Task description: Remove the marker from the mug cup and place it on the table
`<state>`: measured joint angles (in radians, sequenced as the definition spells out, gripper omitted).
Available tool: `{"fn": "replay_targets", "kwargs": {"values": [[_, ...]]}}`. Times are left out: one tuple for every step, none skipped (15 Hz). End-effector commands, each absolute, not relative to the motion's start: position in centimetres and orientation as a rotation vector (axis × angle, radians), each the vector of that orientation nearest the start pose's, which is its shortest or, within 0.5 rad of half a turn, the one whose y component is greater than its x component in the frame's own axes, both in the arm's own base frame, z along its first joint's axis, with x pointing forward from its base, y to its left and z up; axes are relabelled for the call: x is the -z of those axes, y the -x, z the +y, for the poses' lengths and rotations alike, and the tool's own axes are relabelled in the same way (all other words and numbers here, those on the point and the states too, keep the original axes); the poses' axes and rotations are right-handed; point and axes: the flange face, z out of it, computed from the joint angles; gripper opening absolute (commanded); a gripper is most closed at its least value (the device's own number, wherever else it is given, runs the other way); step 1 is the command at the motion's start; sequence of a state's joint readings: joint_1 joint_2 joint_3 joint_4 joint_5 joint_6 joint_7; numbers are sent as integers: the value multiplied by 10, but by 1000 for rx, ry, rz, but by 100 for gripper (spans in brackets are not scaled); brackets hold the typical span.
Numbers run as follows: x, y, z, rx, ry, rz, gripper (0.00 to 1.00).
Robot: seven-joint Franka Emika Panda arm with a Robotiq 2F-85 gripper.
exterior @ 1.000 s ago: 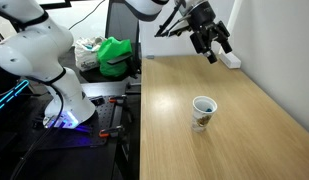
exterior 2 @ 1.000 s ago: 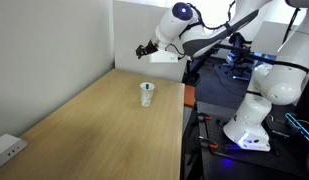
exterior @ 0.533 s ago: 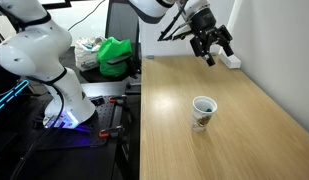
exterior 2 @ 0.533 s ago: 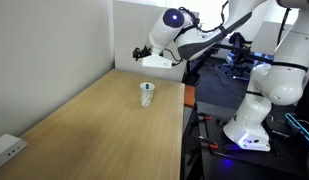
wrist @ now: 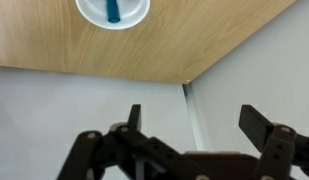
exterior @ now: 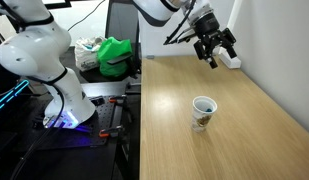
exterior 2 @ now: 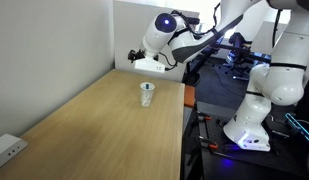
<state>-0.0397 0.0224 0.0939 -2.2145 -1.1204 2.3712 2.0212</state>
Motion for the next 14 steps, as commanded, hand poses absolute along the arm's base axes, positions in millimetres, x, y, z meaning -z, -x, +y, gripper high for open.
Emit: {"fn": "replay_targets", "kwargs": {"values": [[-385, -548, 20, 1280, 2666, 1763, 100], [-386, -548, 19, 1280, 2666, 1762, 100], [-386, -548, 19, 1280, 2667, 1761, 100], [-386, -548, 19, 1280, 2668, 1760, 100], [-386, -548, 19, 1279, 2669, 1760, 100], [-386, -548, 19, 1279, 2670, 1759, 100], [-386, -548, 19, 1279, 2670, 1759, 100], [-386, -548, 19, 1279, 2670, 1758, 100], [-386, -548, 19, 1279, 2670, 1758, 100], [-386, -548, 19, 1279, 2670, 1758, 100], [-386, -548, 19, 1279, 2670, 1758, 100], [-386, -548, 16, 1292, 2664, 1760, 100], [-387, -548, 15, 1310, 2656, 1769, 100], [-387, -548, 14, 1326, 2644, 1785, 100]]}}
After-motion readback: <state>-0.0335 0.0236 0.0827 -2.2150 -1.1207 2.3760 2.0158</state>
